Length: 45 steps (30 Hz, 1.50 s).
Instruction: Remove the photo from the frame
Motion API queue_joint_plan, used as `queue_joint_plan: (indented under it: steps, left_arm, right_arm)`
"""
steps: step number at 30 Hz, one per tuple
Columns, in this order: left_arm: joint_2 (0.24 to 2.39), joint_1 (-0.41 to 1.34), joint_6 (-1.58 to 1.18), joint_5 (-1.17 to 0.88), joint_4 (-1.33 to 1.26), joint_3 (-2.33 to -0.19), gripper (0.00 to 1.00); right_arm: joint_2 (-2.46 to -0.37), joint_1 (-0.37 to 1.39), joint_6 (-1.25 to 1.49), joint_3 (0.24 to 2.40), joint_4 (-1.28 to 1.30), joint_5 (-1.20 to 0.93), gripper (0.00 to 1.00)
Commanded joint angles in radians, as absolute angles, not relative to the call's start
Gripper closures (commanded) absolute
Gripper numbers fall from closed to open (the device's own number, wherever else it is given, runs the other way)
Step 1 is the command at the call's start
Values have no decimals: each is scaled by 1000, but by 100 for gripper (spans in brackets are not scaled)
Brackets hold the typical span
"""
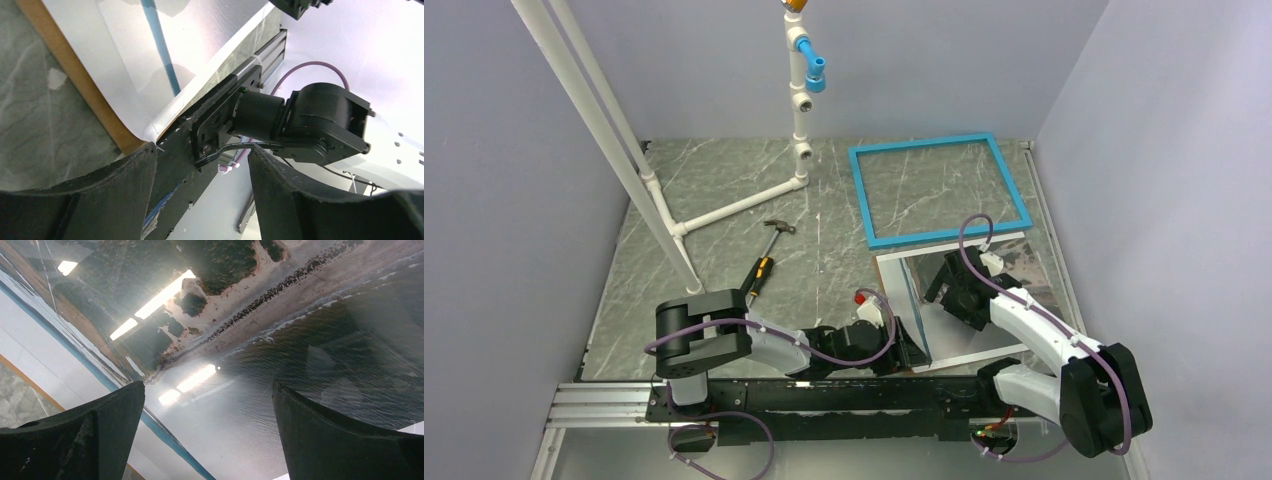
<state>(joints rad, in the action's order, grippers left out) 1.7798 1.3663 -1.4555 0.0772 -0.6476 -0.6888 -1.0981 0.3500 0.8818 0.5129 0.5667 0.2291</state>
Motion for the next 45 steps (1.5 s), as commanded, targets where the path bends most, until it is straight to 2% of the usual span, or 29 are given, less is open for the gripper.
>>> queue_joint_plan:
  steps: [1,8,16,28,31,38,45]
  left_arm:
    - [1768,1365,-1436,101,-757,-684,28]
    - [1778,1365,-1476,100,-758,-671,29]
    - [1815,1382,-1625,82,-720,-657,33]
    - [1814,1390,-1635,171,-710,-622,41]
    - [1841,1389,-1643,167,-737,-630,45]
    - [1834,1388,-1608,208,-755,-629,61]
    - [1843,1383,-1574,205,-731,-656,68]
  right_arm:
    - [-1123,344,901,479,509,190,1]
    - [-1114,343,899,477,511,192,1]
    - [-1101,343,898,481,518,198,1]
    - [-1090,343,899,480,516,191,1]
    - [-1095,343,898,483,517,189,1]
    - [-1088,344,896,478,513,185,1]
    - [-1097,344,893,480,508,179,1]
